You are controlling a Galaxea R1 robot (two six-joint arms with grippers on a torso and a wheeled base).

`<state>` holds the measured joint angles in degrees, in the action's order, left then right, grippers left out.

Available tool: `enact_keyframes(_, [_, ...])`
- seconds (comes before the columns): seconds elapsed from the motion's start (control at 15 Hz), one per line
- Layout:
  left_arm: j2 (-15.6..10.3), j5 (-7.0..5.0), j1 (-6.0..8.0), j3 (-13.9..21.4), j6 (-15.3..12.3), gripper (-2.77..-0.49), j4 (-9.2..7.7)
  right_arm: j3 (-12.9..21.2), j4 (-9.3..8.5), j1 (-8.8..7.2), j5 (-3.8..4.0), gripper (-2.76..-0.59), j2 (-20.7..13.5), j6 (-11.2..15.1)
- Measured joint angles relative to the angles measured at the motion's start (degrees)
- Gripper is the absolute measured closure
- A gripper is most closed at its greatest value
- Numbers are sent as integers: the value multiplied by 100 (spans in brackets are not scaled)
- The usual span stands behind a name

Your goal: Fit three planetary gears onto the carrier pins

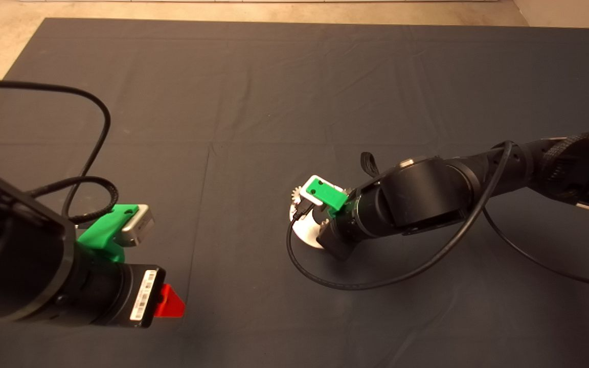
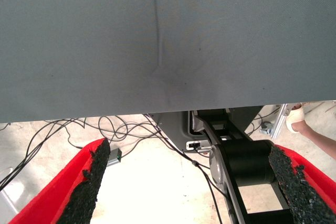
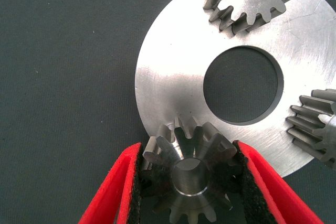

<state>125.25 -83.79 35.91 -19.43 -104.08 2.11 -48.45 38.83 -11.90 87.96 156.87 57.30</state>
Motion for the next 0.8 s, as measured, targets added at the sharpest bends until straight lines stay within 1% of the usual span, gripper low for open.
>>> enact_keyframes(0.33, [0, 0, 0, 0, 12, -217, 0, 0, 2, 57, 0, -108, 1, 0])
enact_keyframes(0.8, [0, 2, 0, 0, 12, -217, 0, 2, 4, 63, 2, -108, 2, -1])
